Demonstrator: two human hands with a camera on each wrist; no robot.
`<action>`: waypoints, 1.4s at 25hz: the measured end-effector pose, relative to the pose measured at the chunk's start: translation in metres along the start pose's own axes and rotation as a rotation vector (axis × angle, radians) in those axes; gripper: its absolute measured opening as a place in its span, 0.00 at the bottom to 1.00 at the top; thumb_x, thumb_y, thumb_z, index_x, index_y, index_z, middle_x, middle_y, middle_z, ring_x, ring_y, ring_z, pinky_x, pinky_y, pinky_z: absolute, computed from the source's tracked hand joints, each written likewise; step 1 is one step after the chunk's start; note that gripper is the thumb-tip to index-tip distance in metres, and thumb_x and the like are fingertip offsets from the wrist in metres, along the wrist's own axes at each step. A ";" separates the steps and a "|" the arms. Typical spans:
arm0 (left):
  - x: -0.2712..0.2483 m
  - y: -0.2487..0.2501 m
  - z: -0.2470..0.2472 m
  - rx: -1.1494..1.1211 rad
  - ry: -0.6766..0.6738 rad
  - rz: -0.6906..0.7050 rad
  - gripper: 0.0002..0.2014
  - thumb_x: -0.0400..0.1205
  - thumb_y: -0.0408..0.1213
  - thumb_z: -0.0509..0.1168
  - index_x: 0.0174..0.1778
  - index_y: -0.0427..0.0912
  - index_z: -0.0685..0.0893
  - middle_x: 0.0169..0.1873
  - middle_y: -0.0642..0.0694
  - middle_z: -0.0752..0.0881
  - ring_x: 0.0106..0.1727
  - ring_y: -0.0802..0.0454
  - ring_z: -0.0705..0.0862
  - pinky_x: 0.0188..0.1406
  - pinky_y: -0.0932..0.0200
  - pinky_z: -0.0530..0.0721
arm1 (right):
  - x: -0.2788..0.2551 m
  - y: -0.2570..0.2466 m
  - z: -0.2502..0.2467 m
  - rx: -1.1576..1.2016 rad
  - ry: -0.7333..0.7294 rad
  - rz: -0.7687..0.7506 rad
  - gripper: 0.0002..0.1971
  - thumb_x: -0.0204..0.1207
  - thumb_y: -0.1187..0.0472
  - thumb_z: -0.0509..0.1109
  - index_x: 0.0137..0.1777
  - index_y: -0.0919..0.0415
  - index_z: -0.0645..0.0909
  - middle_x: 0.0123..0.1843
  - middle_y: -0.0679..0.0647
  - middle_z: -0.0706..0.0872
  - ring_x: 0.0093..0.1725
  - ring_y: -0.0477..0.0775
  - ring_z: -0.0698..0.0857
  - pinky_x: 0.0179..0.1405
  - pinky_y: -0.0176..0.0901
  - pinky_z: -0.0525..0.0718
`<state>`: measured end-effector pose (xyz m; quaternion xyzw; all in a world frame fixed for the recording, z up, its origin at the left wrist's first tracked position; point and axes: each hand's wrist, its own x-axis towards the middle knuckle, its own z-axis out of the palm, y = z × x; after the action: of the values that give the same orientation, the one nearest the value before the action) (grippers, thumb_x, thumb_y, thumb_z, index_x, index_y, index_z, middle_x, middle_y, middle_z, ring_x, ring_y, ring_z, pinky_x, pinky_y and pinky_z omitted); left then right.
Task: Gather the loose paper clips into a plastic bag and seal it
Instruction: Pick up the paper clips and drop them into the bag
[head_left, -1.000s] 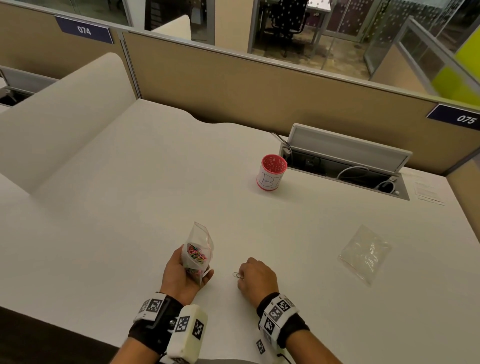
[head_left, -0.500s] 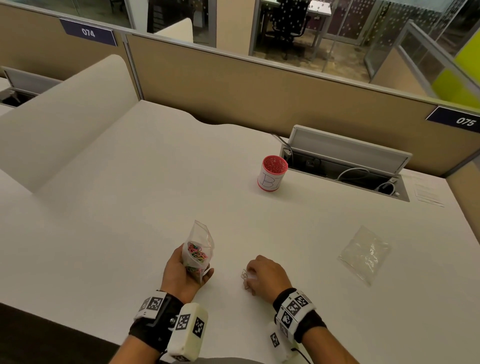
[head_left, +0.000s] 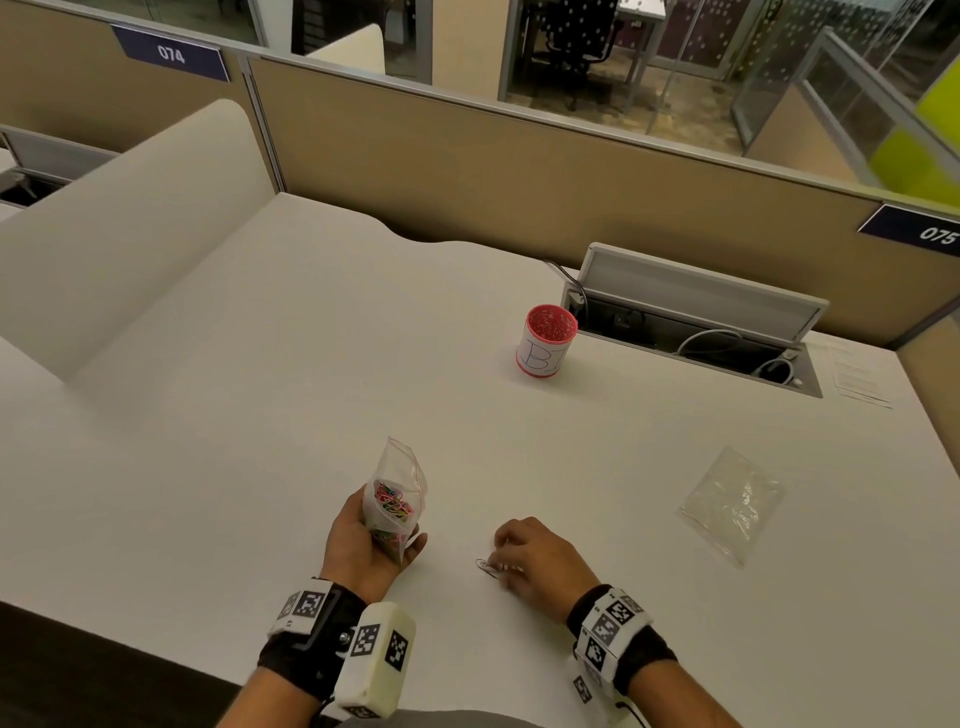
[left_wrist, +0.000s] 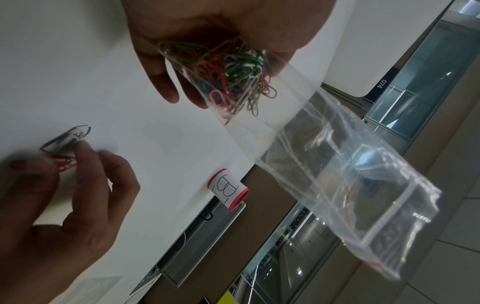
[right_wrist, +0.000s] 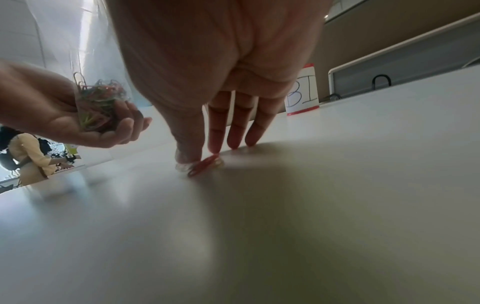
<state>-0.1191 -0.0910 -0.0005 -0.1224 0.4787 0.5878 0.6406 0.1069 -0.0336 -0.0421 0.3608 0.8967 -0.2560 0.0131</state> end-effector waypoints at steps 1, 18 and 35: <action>0.000 0.000 -0.001 0.000 0.000 0.003 0.17 0.84 0.49 0.55 0.50 0.39 0.81 0.39 0.39 0.80 0.36 0.45 0.75 0.43 0.47 0.78 | -0.003 0.005 -0.003 -0.009 -0.017 -0.031 0.11 0.76 0.62 0.68 0.56 0.53 0.86 0.62 0.49 0.81 0.63 0.54 0.78 0.52 0.48 0.82; 0.004 -0.002 -0.003 0.014 -0.004 0.010 0.15 0.84 0.48 0.54 0.49 0.41 0.81 0.39 0.40 0.80 0.35 0.46 0.75 0.43 0.47 0.78 | -0.003 0.009 -0.003 -0.360 -0.096 -0.079 0.11 0.60 0.57 0.81 0.32 0.56 0.79 0.35 0.49 0.82 0.30 0.50 0.83 0.20 0.35 0.63; 0.009 -0.002 -0.006 0.010 -0.002 0.012 0.16 0.84 0.48 0.54 0.55 0.41 0.79 0.41 0.40 0.80 0.37 0.46 0.77 0.43 0.46 0.79 | 0.020 -0.048 0.010 -0.150 -0.135 0.383 0.10 0.79 0.60 0.63 0.53 0.63 0.83 0.57 0.58 0.83 0.52 0.62 0.83 0.42 0.43 0.69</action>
<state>-0.1211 -0.0906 -0.0111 -0.1158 0.4815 0.5894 0.6382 0.0589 -0.0551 -0.0335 0.5048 0.8253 -0.2050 0.1484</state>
